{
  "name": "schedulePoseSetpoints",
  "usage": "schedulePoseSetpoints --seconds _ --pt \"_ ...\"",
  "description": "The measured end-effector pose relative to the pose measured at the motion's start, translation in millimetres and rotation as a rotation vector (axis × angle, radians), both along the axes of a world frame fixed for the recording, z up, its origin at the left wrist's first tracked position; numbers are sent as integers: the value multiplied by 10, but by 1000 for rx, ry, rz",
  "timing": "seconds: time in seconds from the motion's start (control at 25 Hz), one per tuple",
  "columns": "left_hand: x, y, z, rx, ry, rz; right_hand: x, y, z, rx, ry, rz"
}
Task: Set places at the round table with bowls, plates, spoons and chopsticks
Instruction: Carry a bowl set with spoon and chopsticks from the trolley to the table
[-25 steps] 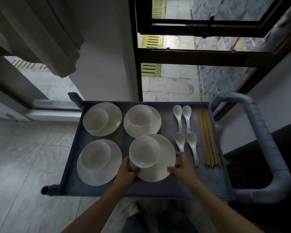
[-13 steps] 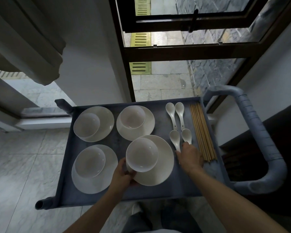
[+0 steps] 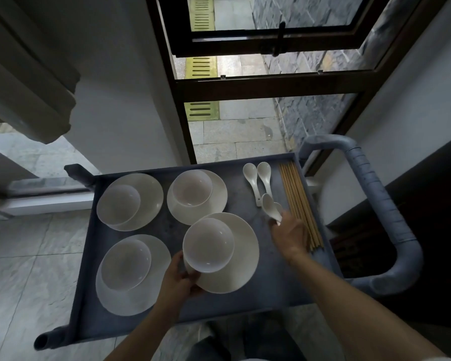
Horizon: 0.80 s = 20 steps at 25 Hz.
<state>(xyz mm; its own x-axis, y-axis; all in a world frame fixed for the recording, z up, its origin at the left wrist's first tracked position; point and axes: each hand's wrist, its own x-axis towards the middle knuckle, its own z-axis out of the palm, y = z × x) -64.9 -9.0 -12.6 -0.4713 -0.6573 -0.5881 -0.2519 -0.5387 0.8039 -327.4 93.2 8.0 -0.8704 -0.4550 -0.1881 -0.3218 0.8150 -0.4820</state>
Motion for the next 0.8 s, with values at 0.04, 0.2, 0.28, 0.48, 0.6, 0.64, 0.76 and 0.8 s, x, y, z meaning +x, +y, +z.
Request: schedulePoseSetpoints --seconds 0.04,0.2,0.28,0.48,0.6,0.64,0.76,0.8 --pt "-12 -5 -5 2 -1 -3 -90 58 14 -10 13 -51" --pt "-40 9 0 -6 1 -2 -312 284 -23 67 74 -173" --pt "-45 19 8 -6 6 1 -334 318 -62 85 39 -185" --pt "-25 25 46 -53 26 -8 -277 312 -123 155 34 -179" --pt "-9 32 64 -52 33 -2 -265 323 -149 158 47 -183" --pt "-6 33 69 -53 33 -2 -270 327 -151 159 46 -182" --pt "-6 33 75 -60 32 -7 -284 313 -140 166 52 -168" --pt "-4 36 70 -59 34 -6 -285 312 -139 171 60 -160"
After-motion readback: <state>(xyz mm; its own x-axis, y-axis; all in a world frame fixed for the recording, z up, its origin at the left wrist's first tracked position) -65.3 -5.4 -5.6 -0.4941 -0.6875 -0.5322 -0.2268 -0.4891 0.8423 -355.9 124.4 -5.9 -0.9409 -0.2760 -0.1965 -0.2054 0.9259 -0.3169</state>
